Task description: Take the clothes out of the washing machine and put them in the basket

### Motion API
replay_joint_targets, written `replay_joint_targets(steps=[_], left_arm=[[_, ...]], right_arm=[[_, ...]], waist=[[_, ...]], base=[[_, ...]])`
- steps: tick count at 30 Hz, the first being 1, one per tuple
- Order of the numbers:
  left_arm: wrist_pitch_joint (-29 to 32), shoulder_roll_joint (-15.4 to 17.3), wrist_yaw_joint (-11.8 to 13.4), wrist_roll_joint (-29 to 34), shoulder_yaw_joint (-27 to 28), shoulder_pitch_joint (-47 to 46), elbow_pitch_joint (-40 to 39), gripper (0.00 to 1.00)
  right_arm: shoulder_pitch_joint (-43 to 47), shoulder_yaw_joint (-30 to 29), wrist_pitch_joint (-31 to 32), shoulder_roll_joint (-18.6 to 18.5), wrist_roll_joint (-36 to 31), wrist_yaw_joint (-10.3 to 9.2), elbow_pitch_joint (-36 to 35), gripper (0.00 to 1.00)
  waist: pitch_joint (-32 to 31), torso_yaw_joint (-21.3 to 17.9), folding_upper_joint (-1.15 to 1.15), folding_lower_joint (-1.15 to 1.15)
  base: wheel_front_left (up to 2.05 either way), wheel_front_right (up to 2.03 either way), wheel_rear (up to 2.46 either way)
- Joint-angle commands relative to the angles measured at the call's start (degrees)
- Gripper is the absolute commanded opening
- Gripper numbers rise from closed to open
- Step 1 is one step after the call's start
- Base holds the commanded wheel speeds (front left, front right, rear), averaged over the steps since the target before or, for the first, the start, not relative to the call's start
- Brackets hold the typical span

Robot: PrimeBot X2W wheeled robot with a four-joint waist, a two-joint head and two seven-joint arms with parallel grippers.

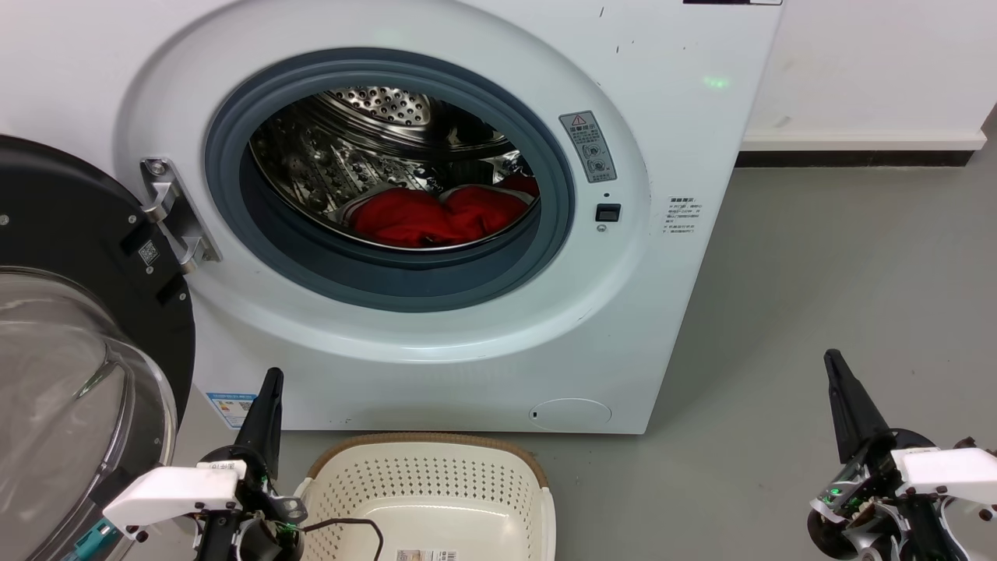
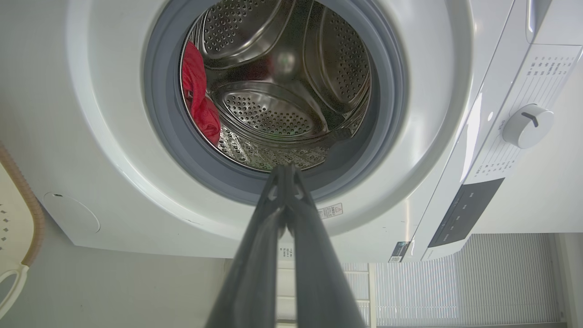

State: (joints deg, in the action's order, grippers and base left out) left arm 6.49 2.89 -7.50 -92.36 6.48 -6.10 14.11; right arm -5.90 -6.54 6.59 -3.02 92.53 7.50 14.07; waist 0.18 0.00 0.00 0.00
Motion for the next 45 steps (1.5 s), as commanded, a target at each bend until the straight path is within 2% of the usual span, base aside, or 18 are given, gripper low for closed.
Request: replay_joint_targets(steps=[1,18,19,24,28,36,45], left_arm=[[0.3,0.0,-0.1,-0.1,0.2,-0.4,0.0,0.0],[0.3,0.0,-0.1,-0.1,0.2,-0.4,0.0,0.0],[0.0,0.0,0.0,0.0,0.0,0.0,0.0,1.0],[-0.9,-0.1,0.0,0.3,-0.5,0.9,0.3,1.0],[-2.1,-0.1,0.1,3.1,-0.2,1.2,-0.4,1.0],[-4.3,0.0,1.7,11.1,-0.4,1.5,-3.4,1.0],[-6.5,0.0,4.9,22.7,-2.6,2.4,-6.5,1.0]], right_arm=[[-0.7,0.0,0.0,0.2,-0.3,-0.02,0.1,0.0],[-0.7,0.0,0.0,0.2,-0.3,-0.02,0.1,0.0],[0.0,0.0,0.0,0.0,0.0,0.0,0.0,1.0],[0.9,0.4,-0.8,0.0,-0.1,-0.01,0.9,1.0],[1.2,0.4,-2.0,0.0,-1.9,-0.01,0.7,1.0],[1.8,0.0,-4.2,0.0,-12.9,-0.01,-2.6,1.0],[2.9,1.1,-6.5,0.1,-25.5,-0.01,-6.6,1.0]], waist=[[0.0,0.0,0.0,0.0],[0.0,0.0,0.0,0.0],[0.0,0.0,0.0,0.0],[0.0,0.0,0.0,0.0],[0.1,0.0,0.0,0.0],[0.3,-0.1,0.0,0.0],[0.5,-0.2,0.0,0.0]], base=[[0.0,0.0,0.0],[0.0,0.0,0.0],[0.0,0.0,0.0],[0.0,0.0,0.0],[0.0,0.0,0.0],[0.0,0.0,0.0],[0.0,0.0,0.0]])
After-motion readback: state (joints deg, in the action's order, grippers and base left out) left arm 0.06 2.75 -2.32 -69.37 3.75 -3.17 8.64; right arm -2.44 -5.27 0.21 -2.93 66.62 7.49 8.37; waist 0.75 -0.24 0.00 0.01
